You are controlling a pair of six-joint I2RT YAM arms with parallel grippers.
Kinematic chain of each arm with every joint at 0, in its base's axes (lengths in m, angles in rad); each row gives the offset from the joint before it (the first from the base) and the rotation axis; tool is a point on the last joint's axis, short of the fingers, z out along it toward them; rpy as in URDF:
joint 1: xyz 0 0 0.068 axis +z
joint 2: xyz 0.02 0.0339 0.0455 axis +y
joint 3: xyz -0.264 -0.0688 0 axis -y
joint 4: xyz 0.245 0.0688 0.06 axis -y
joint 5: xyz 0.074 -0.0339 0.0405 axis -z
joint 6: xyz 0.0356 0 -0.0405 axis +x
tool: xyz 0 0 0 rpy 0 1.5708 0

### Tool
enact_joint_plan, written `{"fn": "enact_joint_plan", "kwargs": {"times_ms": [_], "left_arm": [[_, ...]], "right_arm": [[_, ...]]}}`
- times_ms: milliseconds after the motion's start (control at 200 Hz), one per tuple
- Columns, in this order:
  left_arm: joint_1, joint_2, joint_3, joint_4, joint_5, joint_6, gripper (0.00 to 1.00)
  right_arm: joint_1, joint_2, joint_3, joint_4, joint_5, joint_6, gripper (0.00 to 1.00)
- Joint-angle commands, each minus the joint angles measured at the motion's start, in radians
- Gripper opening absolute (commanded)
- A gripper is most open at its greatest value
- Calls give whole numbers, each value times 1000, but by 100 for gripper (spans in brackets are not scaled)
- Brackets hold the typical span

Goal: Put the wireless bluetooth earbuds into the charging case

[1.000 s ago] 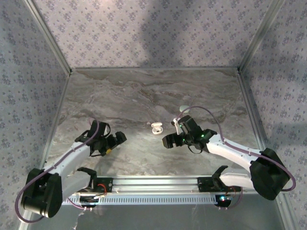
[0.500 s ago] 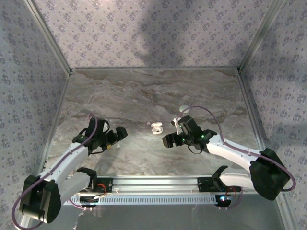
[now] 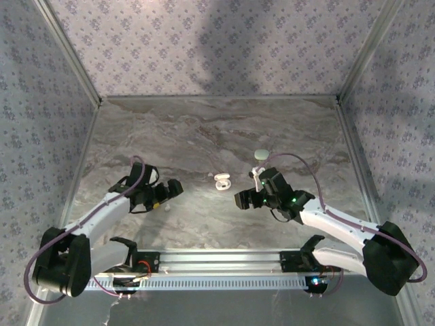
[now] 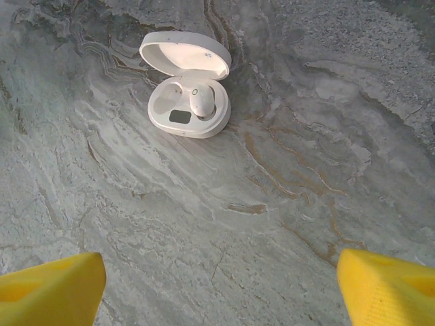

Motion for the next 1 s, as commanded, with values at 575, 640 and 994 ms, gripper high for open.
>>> {"fn": "enact_joint_plan", "kwargs": {"times_ms": [575, 640, 994], "left_arm": [[-64, 128, 120, -76, 18, 86, 100], [-66, 121, 121, -94, -5, 87, 100], [-69, 96, 142, -185, -79, 110, 100]], "right_arm": [[-4, 16, -6, 19, 6, -11, 90], [-4, 16, -6, 20, 3, -11, 90], [-2, 19, -3, 21, 1, -11, 89]]}}
